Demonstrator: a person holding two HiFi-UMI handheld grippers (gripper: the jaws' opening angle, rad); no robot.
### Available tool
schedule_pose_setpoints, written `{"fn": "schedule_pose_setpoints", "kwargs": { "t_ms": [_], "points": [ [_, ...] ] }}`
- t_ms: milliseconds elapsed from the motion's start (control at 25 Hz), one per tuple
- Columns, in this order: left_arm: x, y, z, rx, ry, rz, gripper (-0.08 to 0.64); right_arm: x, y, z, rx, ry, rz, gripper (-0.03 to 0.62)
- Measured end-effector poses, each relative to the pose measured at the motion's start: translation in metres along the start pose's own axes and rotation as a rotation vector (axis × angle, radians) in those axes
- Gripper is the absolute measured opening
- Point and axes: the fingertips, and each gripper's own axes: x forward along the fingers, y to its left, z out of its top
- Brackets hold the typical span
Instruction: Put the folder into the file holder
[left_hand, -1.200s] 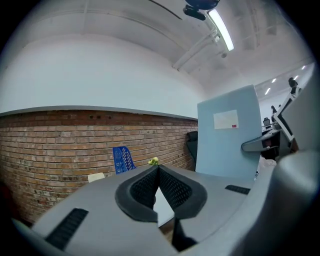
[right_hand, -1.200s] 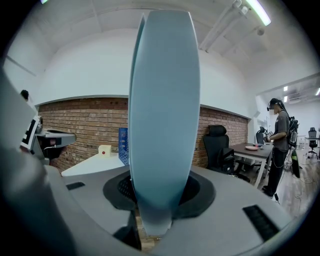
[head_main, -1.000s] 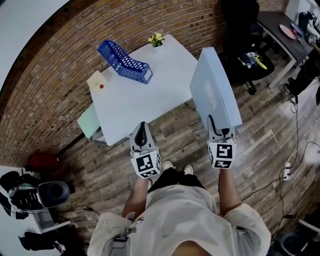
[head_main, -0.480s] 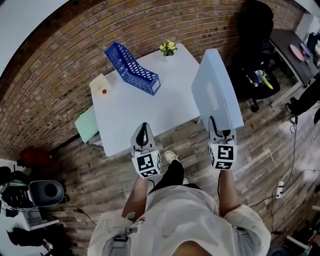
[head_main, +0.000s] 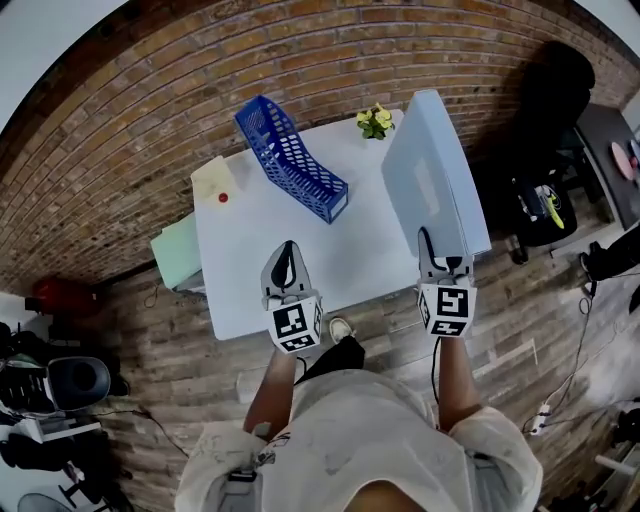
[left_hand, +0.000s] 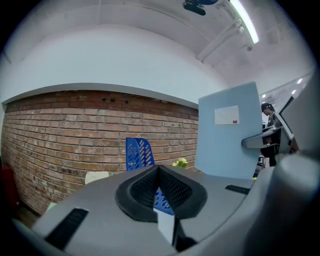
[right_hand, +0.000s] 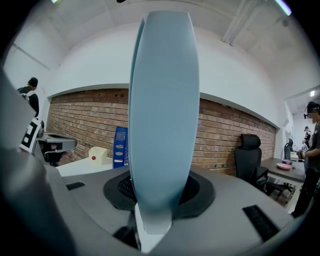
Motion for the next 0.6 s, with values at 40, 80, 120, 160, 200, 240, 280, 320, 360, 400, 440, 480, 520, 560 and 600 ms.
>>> {"fn": "schedule_pose_setpoints", "kwargs": {
  "t_ms": [40, 80, 120, 160, 200, 240, 280, 320, 360, 400, 440, 480, 520, 560, 600],
  "points": [
    [0.008, 0.006, -0.001, -0.005, 0.002, 0.010, 0.008, 0.011, 0.002, 0.002, -0.003, 0.002, 0.009, 0.156],
    [0.015, 0.012, -0.002, -0.008, 0.005, 0.017, 0.008, 0.022, 0.004, 0.004, -0.006, 0.004, 0.018, 0.156],
    [0.023, 0.016, -0.002, -0.011, 0.008, 0.023, 0.008, 0.032, 0.006, 0.007, -0.010, 0.005, 0.026, 0.156],
    [0.030, 0.021, -0.003, -0.012, 0.009, 0.027, 0.008, 0.042, 0.008, 0.009, -0.012, 0.004, 0.034, 0.156],
    [0.037, 0.025, -0.003, -0.011, 0.009, 0.031, 0.008, 0.051, 0.011, 0.012, -0.012, 0.002, 0.042, 0.156],
    [0.042, 0.029, -0.002, -0.011, 0.009, 0.036, 0.008, 0.061, 0.014, 0.016, -0.010, 0.001, 0.052, 0.156],
    [0.047, 0.034, 0.000, -0.009, 0.007, 0.043, 0.008, 0.069, 0.018, 0.018, -0.009, -0.001, 0.062, 0.156],
    [0.050, 0.039, 0.002, -0.008, 0.003, 0.051, 0.008, 0.077, 0.021, 0.020, -0.010, -0.002, 0.070, 0.156],
    [0.052, 0.044, 0.004, -0.007, -0.002, 0.061, 0.008, 0.084, 0.024, 0.021, -0.012, -0.005, 0.078, 0.156],
    [0.053, 0.050, 0.007, -0.008, -0.009, 0.074, 0.008, 0.091, 0.027, 0.023, -0.015, -0.011, 0.087, 0.156],
    [0.054, 0.057, 0.008, -0.009, -0.015, 0.088, 0.008, 0.097, 0.031, 0.026, -0.018, -0.018, 0.096, 0.156],
    [0.055, 0.063, 0.010, -0.010, -0.020, 0.100, 0.008, 0.102, 0.034, 0.028, -0.021, -0.024, 0.104, 0.156],
    [0.055, 0.068, 0.010, -0.011, -0.023, 0.110, 0.008, 0.107, 0.037, 0.030, -0.022, -0.028, 0.108, 0.156],
    [0.054, 0.074, 0.010, -0.012, -0.023, 0.117, 0.008, 0.110, 0.040, 0.032, -0.023, -0.031, 0.110, 0.156],
    [0.054, 0.079, 0.010, -0.013, -0.022, 0.124, 0.008, 0.113, 0.043, 0.033, -0.024, -0.032, 0.112, 0.156]
  ]
}}
